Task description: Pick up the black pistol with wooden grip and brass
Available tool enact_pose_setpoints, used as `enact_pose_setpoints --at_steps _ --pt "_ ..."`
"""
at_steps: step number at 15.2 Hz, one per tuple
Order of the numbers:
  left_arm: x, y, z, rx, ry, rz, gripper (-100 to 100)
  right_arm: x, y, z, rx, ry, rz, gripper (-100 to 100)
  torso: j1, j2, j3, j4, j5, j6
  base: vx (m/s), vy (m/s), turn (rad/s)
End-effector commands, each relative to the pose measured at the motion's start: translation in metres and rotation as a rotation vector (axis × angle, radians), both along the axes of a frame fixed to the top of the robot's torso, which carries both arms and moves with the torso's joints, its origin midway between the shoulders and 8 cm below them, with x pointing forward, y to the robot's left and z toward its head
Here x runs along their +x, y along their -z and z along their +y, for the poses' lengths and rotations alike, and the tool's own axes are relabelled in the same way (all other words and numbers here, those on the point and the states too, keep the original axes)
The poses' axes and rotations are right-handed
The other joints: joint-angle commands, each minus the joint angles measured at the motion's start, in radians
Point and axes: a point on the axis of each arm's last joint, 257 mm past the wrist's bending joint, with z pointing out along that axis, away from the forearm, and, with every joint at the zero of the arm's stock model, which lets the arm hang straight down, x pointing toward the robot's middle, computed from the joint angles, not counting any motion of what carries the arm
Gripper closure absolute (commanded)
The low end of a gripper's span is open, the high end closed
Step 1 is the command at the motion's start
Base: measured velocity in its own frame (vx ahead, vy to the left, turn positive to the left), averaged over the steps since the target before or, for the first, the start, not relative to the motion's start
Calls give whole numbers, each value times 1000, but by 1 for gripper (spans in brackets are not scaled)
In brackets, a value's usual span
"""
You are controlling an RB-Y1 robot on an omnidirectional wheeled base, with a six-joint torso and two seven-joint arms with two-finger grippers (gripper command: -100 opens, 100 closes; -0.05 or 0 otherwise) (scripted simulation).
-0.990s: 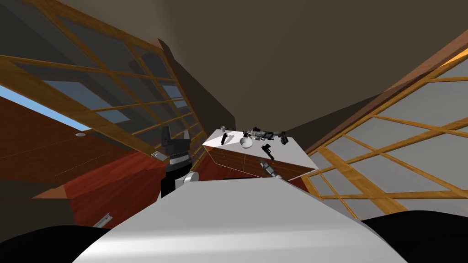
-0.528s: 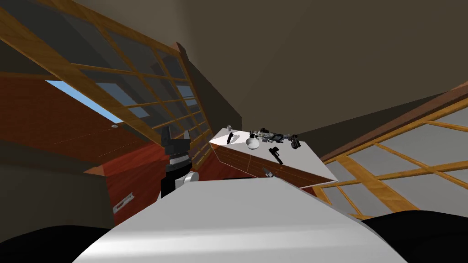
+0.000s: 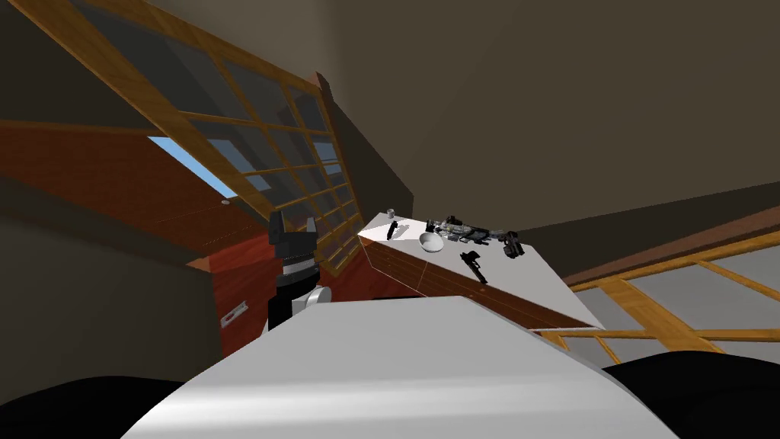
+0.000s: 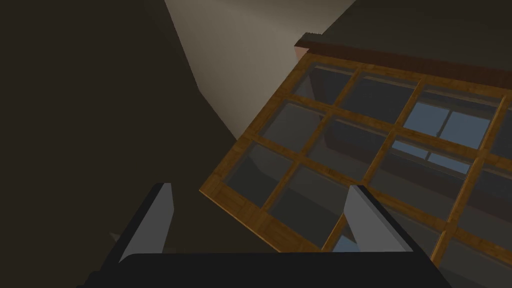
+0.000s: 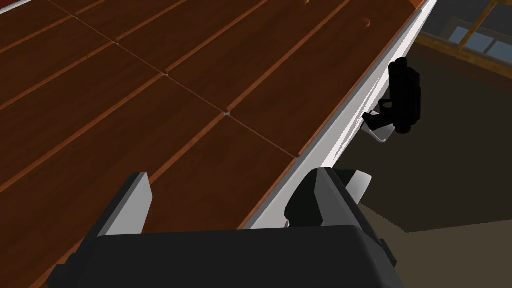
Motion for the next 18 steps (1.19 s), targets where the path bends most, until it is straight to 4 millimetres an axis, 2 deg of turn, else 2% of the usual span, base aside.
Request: enact_pose_setpoints --at_steps 1,2,3,7,8,9,10,11,12,13,14,15,16,17,18 --pt "0 0 0 0 0 0 0 -25 15 -15 -36 -27 62 -100 0 0 0 0 0 0 9 41 184" --pt "0 0 0 0 0 0 0 -31 19 -22 -46 -21 76 -100 0 0 0 0 0 -1 12 44 244" --pt "0 0 0 0 0 0 0 -53 27 -36 -78 -46 131 -100 0 0 0 0 0 -1 31 59 330" --pt "0 0 0 0 0 0 0 -59 31 -42 -89 -40 144 -100 0 0 0 0 0 0 19 29 61" --pt "0 0 0 0 0 0 0 -84 38 -60 -125 -61 203 -100 -1 0 0 0 0 0 11 25 177" --pt "0 0 0 0 0 0 0 -87 40 -64 -132 -58 210 -100 -1 0 0 0 0 -1 20 34 244" --pt "0 0 0 0 0 0 0 -111 45 -83 -168 -78 267 -100 -1 0 0 0 0 -1 28 53 335" --pt "0 0 0 0 0 0 0 -114 46 -86 -174 -75 274 -100 0 -1 0 0 0 -1 31 60 279" --pt "0 0 0 0 0 0 0 -140 50 -110 -216 -91 336 -100 1 -1 -1 0 0 -1 41 60 297" --pt "0 0 0 0 0 0 0 -140 50 -110 -216 -91 336 -100 1 -2 -1 0 0 -1 46 52 204" --pt "0 0 0 0 0 0 0 -165 51 -132 -256 -104 394 -100 1 -2 -1 0 1 -1 51 57 226" --pt "0 0 0 0 0 0 0 -165 51 -133 -258 -105 395 -100 1 -3 -1 0 1 -1 50 52 198" --pt "0 0 0 0 0 0 0 -189 50 -156 -298 -118 450 -100 1 -3 -1 -1 1 -1 55 52 283" --pt "0 0 0 0 0 0 0 -189 49 -156 -299 -119 450 -100 1 -3 -2 -1 0 -1 49 42 212" --pt "0 0 0 0 0 0 0 -210 46 -178 -337 -130 502 -100 1 -3 -2 -1 0 -1 50 37 239"
